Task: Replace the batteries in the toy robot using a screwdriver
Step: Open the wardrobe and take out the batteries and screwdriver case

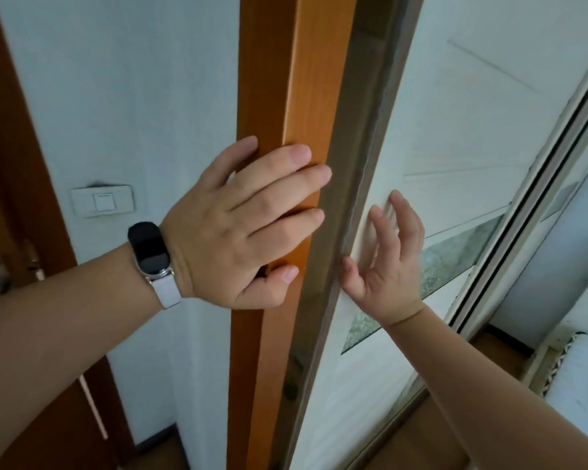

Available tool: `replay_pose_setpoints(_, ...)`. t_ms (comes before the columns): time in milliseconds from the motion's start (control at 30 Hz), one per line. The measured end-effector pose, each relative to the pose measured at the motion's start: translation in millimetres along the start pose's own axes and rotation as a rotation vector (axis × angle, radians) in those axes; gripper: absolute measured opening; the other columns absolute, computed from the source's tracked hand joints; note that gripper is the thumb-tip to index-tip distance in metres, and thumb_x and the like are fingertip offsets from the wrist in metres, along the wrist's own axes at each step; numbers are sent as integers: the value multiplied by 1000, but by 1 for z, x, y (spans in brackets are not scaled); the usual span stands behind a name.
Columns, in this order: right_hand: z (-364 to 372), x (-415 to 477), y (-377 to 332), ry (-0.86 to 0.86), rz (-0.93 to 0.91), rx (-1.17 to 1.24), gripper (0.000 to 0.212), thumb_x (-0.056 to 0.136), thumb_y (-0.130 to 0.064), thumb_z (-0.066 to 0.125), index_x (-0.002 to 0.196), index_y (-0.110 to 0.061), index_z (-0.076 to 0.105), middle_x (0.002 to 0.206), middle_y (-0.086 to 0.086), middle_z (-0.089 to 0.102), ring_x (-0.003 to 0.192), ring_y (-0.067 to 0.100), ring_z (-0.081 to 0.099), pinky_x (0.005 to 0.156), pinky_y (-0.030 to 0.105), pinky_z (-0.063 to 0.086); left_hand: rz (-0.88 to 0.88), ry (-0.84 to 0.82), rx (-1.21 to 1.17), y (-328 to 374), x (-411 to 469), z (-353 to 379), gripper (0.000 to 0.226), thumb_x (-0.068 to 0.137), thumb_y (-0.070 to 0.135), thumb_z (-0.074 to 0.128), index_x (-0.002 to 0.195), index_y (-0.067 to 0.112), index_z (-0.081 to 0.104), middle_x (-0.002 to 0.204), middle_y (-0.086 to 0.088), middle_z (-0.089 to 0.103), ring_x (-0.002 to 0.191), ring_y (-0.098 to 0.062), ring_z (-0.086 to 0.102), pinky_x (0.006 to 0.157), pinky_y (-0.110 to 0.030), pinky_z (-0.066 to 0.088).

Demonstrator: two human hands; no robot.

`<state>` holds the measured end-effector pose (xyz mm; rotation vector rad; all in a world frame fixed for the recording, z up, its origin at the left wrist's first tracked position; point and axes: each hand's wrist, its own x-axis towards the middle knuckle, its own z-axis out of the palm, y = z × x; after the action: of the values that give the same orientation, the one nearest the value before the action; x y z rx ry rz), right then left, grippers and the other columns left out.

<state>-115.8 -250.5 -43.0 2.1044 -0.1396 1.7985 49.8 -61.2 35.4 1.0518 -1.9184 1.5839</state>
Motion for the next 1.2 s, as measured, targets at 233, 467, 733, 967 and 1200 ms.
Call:
replay_pose_setpoints(233,-4,-8,34,-12,7,10,70,95,-44,42,155,-20,15,144,24,30,133,41,37,100,59,41,-91,-247,141,31,29,-29,33,88,37,54,107,12,66,139,-17,56,136,-37,42,117,-56,16)
replay_pose_setpoints(467,-18,-13,65,-110,96,-44,75,81,-42,62,138,1,36,137,32,42,127,46,45,103,56,41,-320,-241,108,76,90,6,35,94,32,49,117,11,65,139,-19,57,134,-37,48,113,-54,31)
replay_pose_setpoints(733,-19,-41,75,-200,139,-40,90,70,-45,75,136,2,37,139,33,44,136,45,37,108,59,35,-864,-159,-74,102,98,126,63,89,43,56,145,15,46,156,-13,40,140,-33,41,110,-59,37)
replay_pose_setpoints(967,-17,-44,83,-155,213,3,80,81,-55,61,136,-1,39,138,31,47,135,43,40,106,58,38,-709,97,-268,89,100,177,78,84,32,62,150,12,23,158,-23,30,146,-34,32,117,-48,32)
replay_pose_setpoints(1200,-10,-59,112,-151,222,17,79,84,-59,53,135,0,39,139,33,45,135,47,39,104,61,37,-574,192,-301,90,109,213,71,84,24,56,146,1,30,152,-28,35,143,-42,35,115,-53,34)
